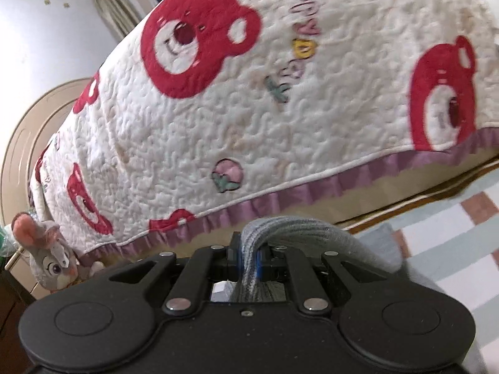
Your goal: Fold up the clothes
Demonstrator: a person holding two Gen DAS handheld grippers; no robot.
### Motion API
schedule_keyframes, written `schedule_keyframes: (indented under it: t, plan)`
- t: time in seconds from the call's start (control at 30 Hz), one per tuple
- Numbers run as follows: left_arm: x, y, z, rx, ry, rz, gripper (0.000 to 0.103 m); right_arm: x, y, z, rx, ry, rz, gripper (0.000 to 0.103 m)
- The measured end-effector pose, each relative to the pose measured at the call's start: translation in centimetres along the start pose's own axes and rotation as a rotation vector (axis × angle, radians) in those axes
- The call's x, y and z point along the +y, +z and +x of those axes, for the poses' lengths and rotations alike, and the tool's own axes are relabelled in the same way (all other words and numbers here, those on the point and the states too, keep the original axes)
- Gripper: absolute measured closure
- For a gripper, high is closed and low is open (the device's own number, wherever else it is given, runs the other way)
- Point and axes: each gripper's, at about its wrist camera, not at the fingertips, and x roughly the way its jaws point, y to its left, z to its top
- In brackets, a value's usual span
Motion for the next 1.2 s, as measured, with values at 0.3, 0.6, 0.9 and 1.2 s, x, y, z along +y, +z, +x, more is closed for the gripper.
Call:
schedule_keyframes:
  t: [0.3, 0.6, 0.9, 1.2]
  plan:
    - [5.7, -0.8, 3.4, 0.155, -0.242, -0.342, 0.049, -3.6, -3.5, -2.3, 0.039, -0.101, 0.051, 0.092]
    - [2.0, 1.7, 1.7, 0.031, -0.136, -0.011, 0.08, -5.2, -5.6, -2.2, 0.04, -0.088, 0.135, 0.092]
    - [0.5, 9.3, -1.1, -0.161, -0.068, 0.259, 0.097, -5.5, -0.1, 2.6, 0.207, -0.111, 0.038, 0.092]
    - [5.5, 23.1, -2.6, -0.364, -0.028, 0.096, 0.097, -2.5, 6.7, 1.9, -0.15, 0.094, 0.114, 0.092]
